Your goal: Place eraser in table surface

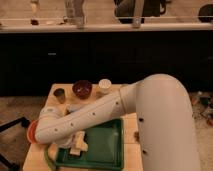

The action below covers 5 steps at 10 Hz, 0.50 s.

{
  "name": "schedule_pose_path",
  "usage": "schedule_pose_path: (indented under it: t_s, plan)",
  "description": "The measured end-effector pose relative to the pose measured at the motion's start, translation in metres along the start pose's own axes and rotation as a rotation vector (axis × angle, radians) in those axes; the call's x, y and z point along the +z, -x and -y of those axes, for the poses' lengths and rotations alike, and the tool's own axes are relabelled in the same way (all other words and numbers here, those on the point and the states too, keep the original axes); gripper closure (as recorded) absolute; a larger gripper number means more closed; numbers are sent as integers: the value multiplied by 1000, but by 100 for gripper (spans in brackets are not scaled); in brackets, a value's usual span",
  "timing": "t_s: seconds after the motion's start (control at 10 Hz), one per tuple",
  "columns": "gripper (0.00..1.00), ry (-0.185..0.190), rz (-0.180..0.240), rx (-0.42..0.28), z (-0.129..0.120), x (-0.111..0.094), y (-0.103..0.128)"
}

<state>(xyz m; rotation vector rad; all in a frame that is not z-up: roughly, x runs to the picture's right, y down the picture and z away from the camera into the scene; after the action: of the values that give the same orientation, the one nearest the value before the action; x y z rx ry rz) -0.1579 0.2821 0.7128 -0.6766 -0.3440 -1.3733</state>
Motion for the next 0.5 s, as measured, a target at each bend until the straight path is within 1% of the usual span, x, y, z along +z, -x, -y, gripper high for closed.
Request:
schedule_pose_path:
  t_s: [0.3, 0.5]
  plan:
    - [20, 0, 17, -5, -2, 10, -14]
    - [20, 1, 35, -12, -2, 20, -18]
